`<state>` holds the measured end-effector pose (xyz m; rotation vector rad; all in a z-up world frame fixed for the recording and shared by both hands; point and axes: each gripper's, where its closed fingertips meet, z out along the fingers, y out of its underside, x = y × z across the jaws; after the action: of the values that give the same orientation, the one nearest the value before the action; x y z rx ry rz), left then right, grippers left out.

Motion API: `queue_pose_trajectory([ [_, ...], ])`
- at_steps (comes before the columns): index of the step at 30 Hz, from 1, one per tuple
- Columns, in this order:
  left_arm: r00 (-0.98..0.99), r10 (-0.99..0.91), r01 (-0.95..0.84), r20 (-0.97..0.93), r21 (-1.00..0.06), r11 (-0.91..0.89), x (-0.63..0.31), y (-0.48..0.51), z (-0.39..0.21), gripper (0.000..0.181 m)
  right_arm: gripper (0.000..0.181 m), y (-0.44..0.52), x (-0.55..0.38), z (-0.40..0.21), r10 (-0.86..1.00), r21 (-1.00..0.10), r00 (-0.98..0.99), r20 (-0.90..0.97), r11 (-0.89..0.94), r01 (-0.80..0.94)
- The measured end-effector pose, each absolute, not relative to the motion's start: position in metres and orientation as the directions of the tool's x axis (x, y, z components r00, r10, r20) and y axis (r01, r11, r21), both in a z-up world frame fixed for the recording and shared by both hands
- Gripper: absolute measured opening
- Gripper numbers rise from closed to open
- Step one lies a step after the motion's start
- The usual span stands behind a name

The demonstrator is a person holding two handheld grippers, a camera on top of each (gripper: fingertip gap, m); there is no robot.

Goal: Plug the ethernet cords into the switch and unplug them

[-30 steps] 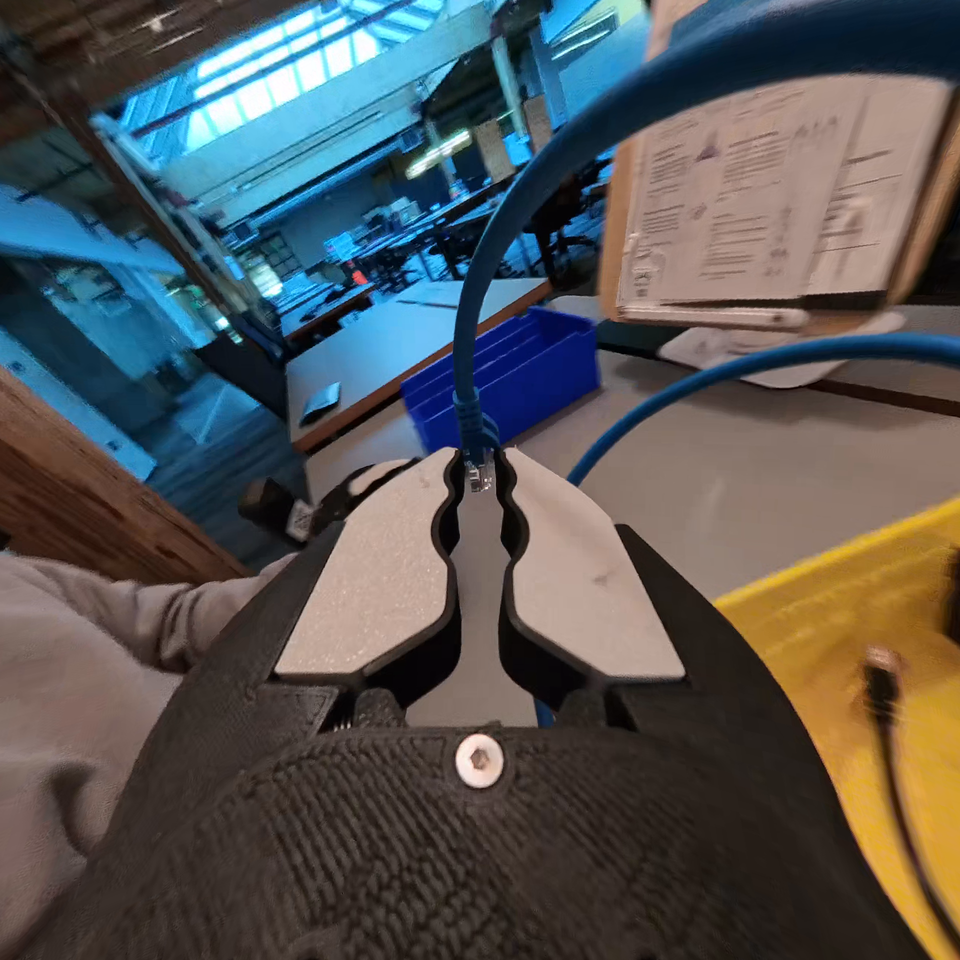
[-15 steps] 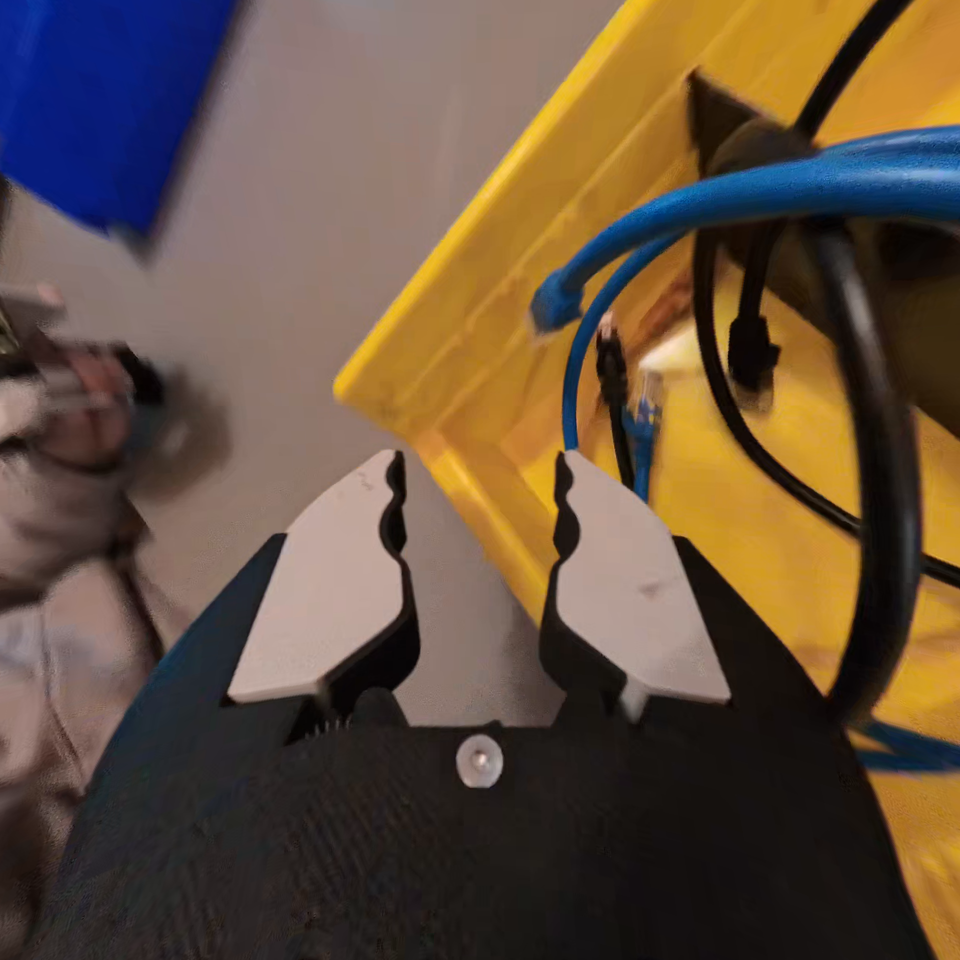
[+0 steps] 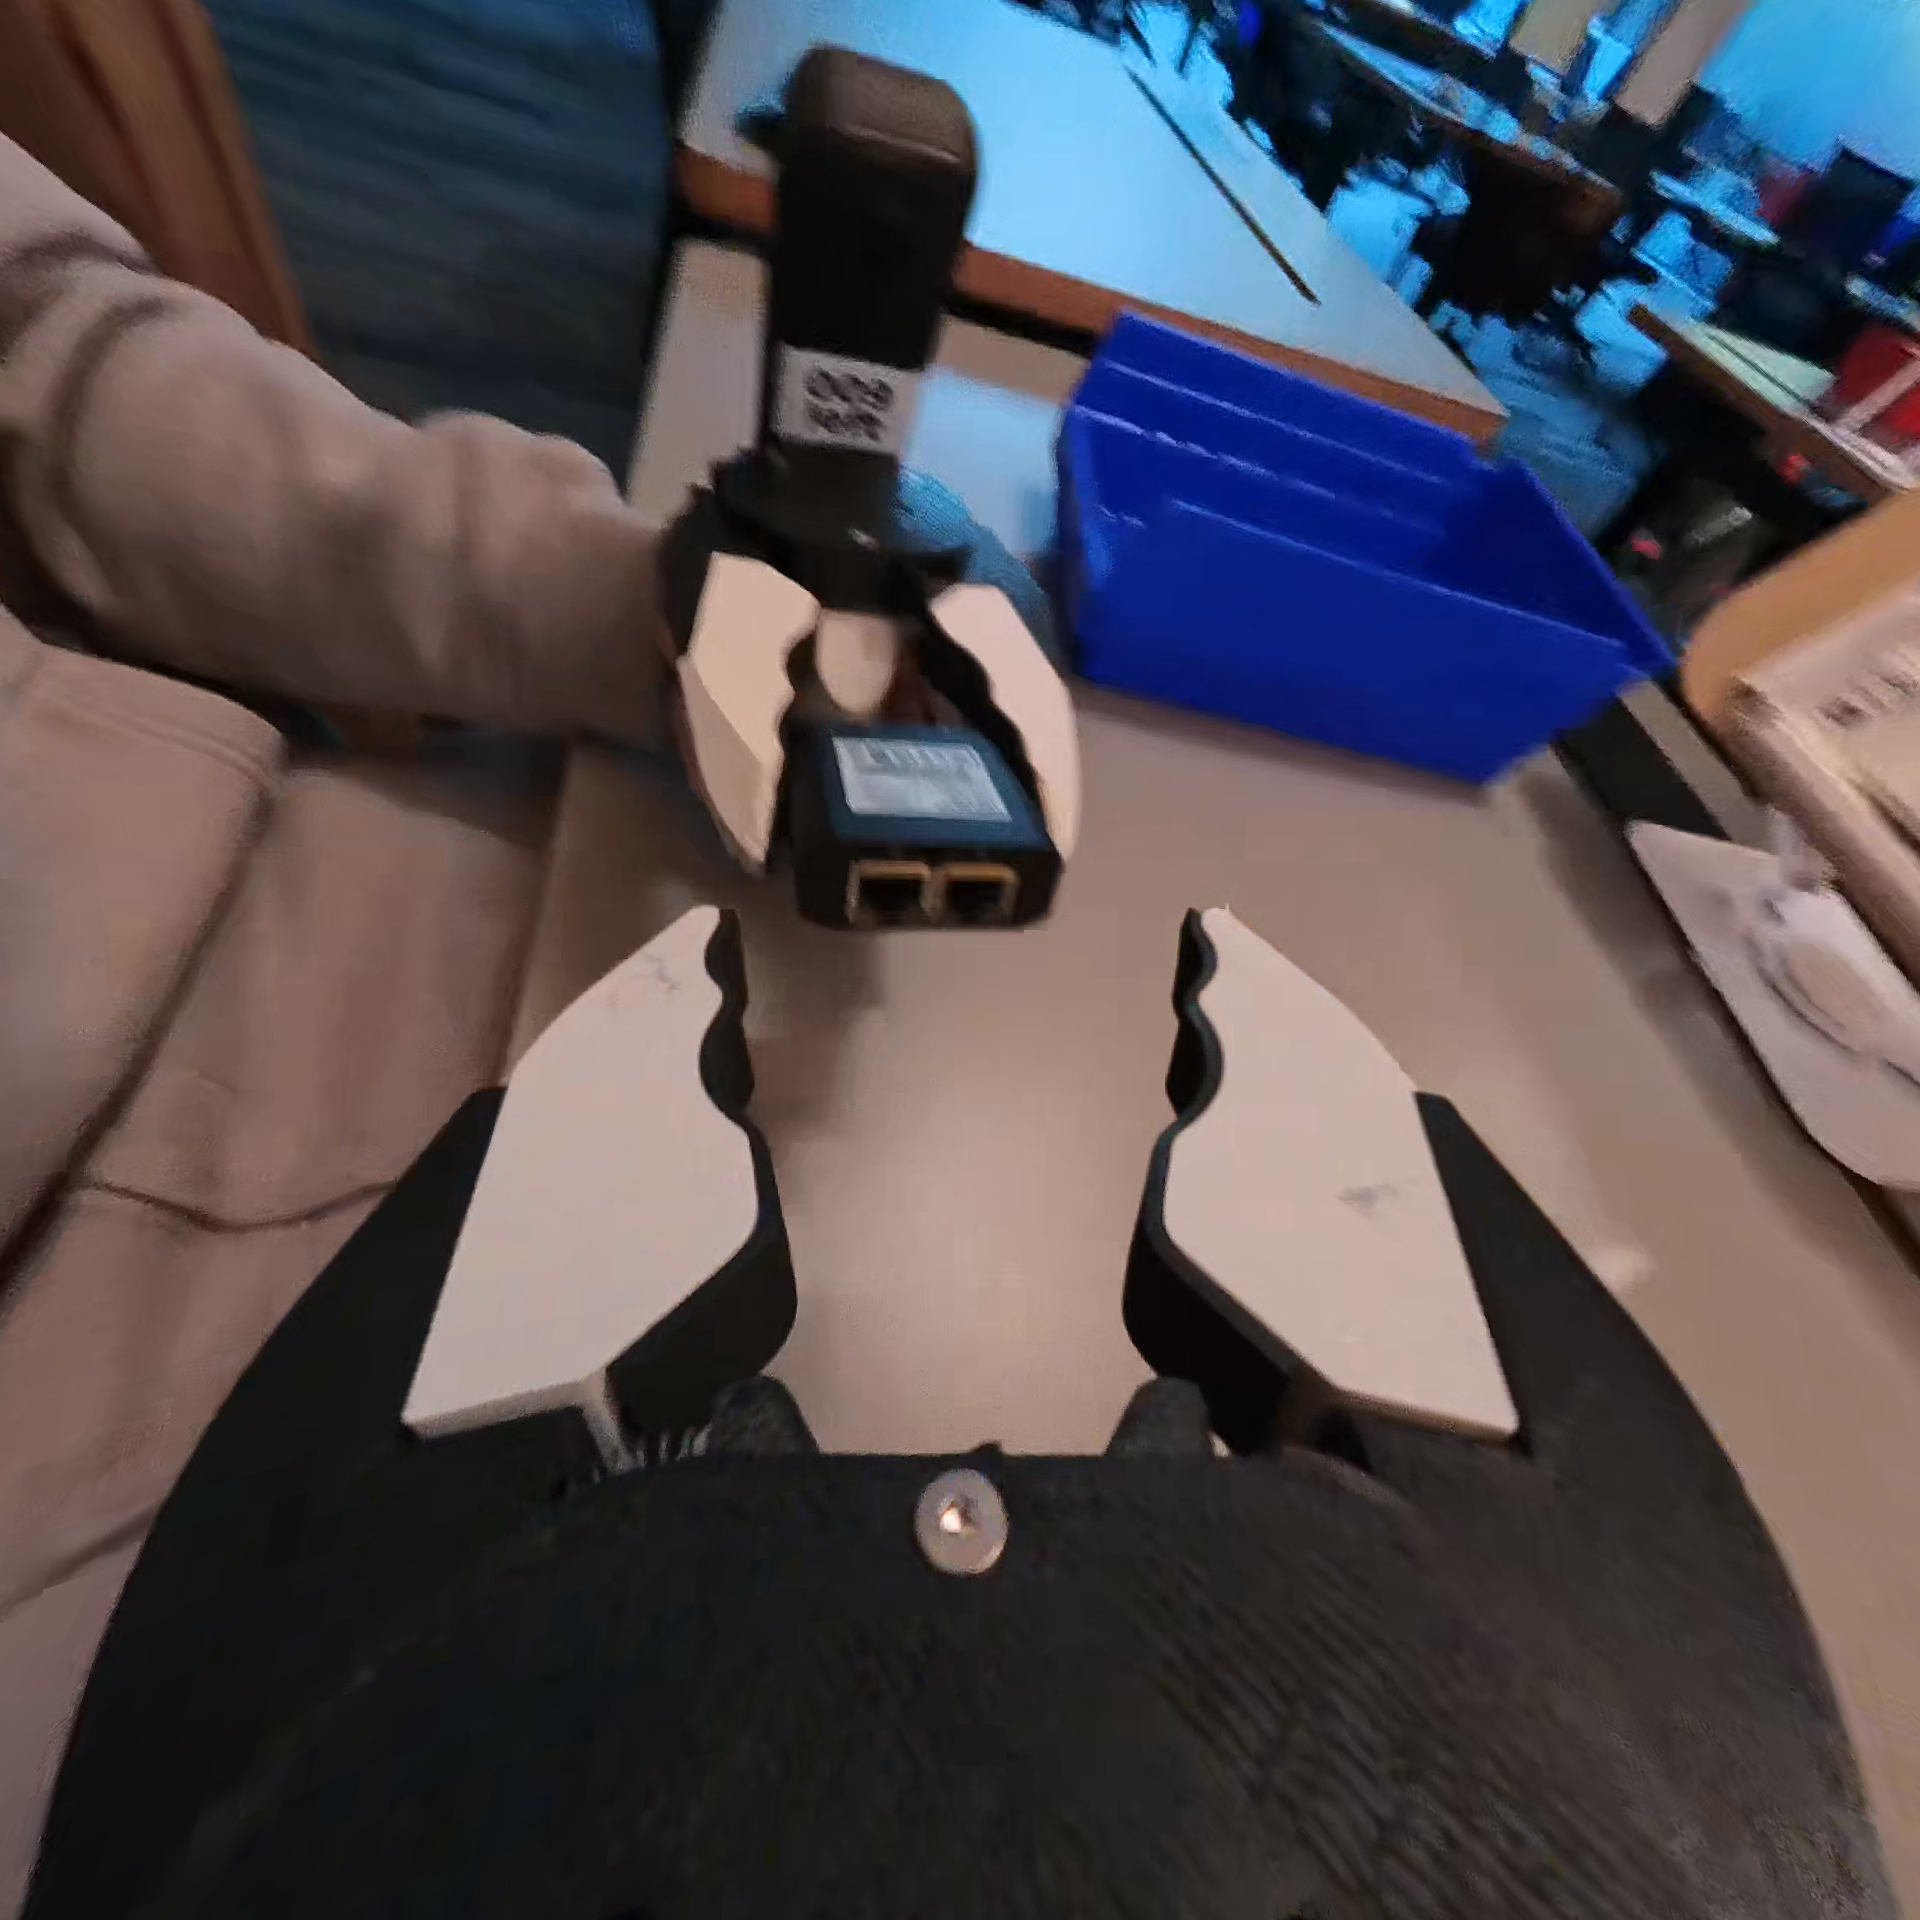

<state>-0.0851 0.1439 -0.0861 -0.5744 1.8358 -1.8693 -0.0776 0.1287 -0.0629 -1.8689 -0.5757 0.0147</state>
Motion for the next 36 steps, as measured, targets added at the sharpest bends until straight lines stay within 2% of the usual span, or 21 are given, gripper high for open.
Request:
queue_pose_trajectory([
  [6,-0.835,-0.546,0.064,-0.063,-0.998,0.018,-0.094,0.136,-0.085,0.061,0.073,0.147,-0.098,-0.069,0.421,-0.929,0.888,0.184,-0.221,0.298],
  [12,-0.845,-0.531,0.076,-0.069,-0.997,0.009,-0.096,0.134,-0.082,0.061,0.068,0.144,-0.104,-0.072,0.457,-0.917,0.870,0.187,-0.236,0.321],
  [14,-0.844,-0.531,0.079,-0.075,-0.997,0.016,-0.096,0.135,-0.083,0.061,0.060,0.145,-0.104,-0.073,0.463,-0.917,0.867,0.184,-0.238,0.321],
  [22,-0.825,-0.552,0.134,-0.123,-0.991,0.019,-0.097,0.135,-0.079,0.061,0.059,0.146,-0.103,-0.069,0.464,-0.908,0.864,0.196,-0.247,0.338],
  [25,-0.756,-0.637,0.166,-0.149,-0.986,0.034,-0.087,0.143,-0.077,0.080,0.059,0.145,-0.074,-0.054,0.369,-0.888,0.892,0.261,-0.270,0.372],
  [29,-0.726,-0.676,0.124,-0.121,-0.991,0.045,-0.080,0.151,-0.082,0.088,0.059,0.129,0.037,-0.016,0.056,-0.781,0.893,0.448,-0.462,0.421],
  [32,-0.701,-0.703,0.143,-0.119,-0.989,0.025,-0.077,0.157,-0.079,0.084,0.059,0.110,0.124,0.015,-0.050,-0.638,0.810,0.585,-0.644,0.421],
  [36,-0.672,-0.732,0.134,-0.114,-0.991,0.032,-0.071,0.165,-0.084,0.079,0.059,0.086,0.243,0.017,-0.103,-0.452,0.747,0.657,-0.846,0.281],
])
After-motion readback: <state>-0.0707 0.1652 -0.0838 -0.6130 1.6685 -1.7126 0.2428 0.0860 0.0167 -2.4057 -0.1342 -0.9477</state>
